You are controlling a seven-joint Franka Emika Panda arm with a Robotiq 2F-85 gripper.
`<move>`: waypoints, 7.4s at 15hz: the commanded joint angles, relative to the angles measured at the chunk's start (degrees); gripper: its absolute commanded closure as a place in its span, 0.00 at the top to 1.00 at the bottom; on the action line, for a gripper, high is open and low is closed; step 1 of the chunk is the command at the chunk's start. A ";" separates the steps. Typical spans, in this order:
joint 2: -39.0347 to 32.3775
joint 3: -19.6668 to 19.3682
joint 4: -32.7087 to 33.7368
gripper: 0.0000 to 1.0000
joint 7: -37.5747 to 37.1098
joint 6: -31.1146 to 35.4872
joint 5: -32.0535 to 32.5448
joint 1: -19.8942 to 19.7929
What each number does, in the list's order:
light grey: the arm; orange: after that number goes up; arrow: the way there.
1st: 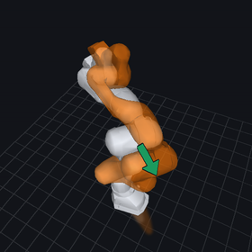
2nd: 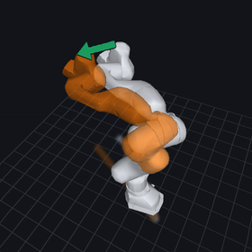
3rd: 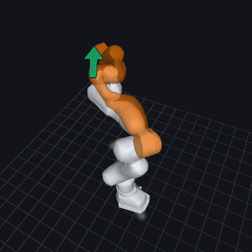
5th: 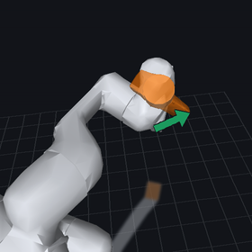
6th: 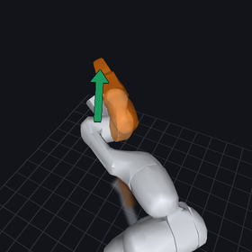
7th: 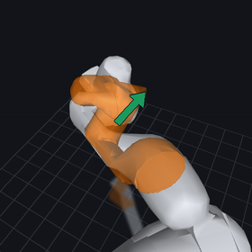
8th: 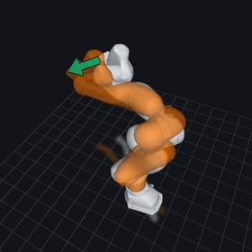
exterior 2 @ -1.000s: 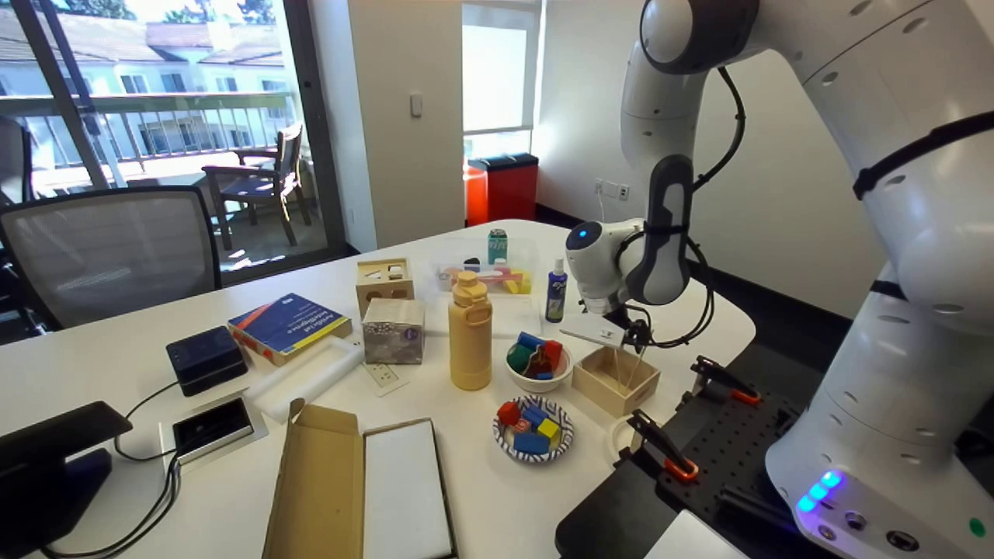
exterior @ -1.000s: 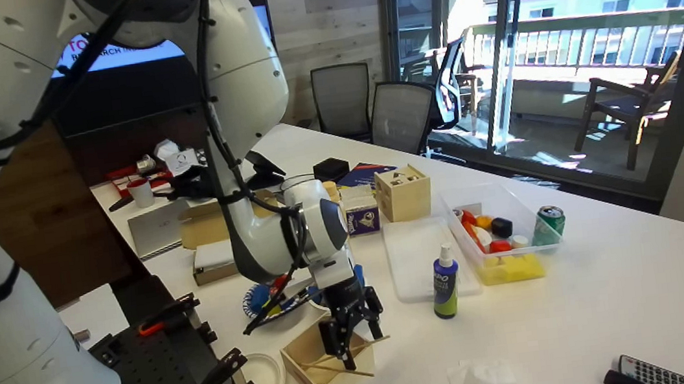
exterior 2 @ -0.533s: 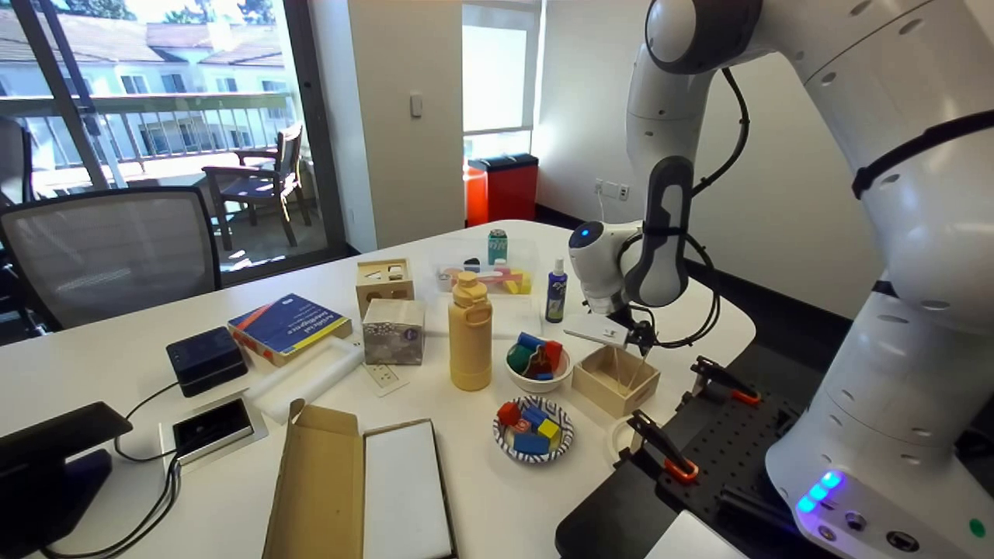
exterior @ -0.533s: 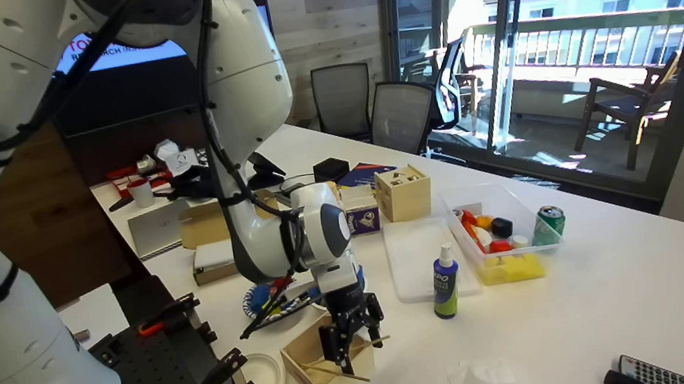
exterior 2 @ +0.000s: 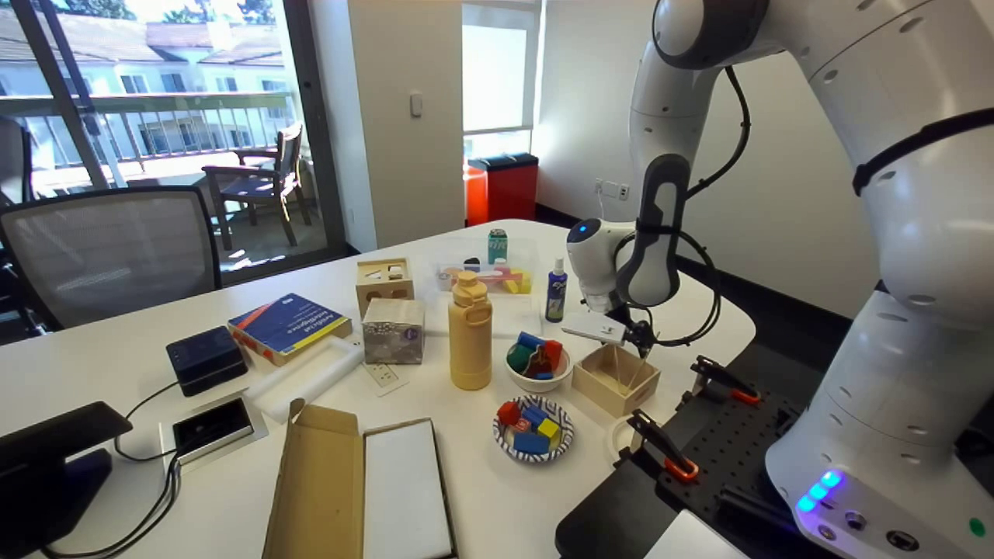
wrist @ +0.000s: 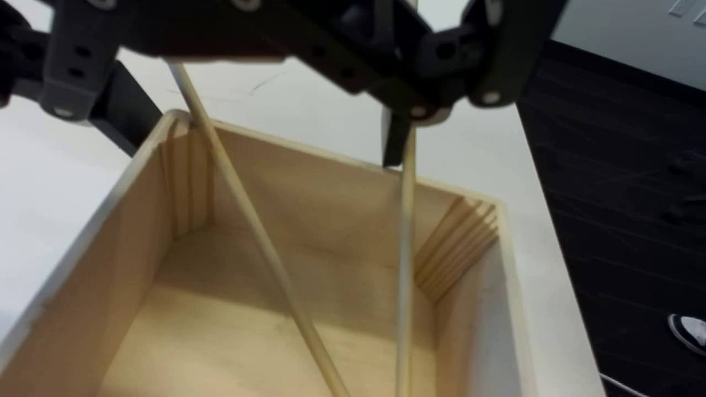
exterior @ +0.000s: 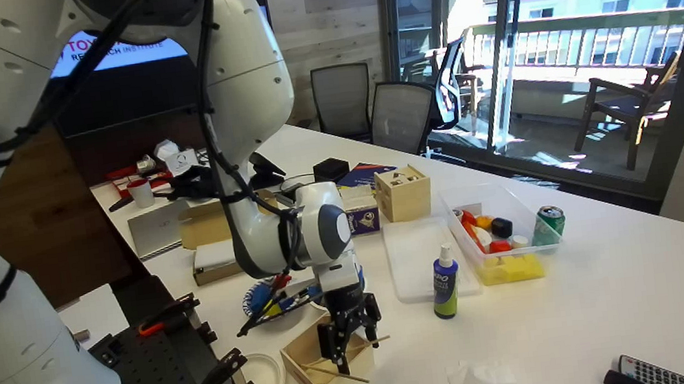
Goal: Stir the bowl with the straws
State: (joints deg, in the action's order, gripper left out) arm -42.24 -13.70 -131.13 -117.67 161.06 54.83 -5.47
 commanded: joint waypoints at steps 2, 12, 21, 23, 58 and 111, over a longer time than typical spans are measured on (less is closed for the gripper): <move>2.88 0.99 -1.37 1.00 11.25 -3.91 -11.64 0.22; 4.28 -4.99 -0.12 1.00 28.80 -9.58 -32.36 8.54; 0.59 -8.83 1.53 1.00 30.21 -9.36 -35.76 11.17; 1.09 -8.90 0.86 1.00 30.69 -9.43 -36.00 11.17; -1.92 -12.93 -0.31 0.00 29.57 -8.74 -38.43 13.47; 7.39 10.36 8.70 0.01 -28.66 -29.77 28.32 10.01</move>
State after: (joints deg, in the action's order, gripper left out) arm -34.28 -4.78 -123.75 -144.36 133.86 81.33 5.56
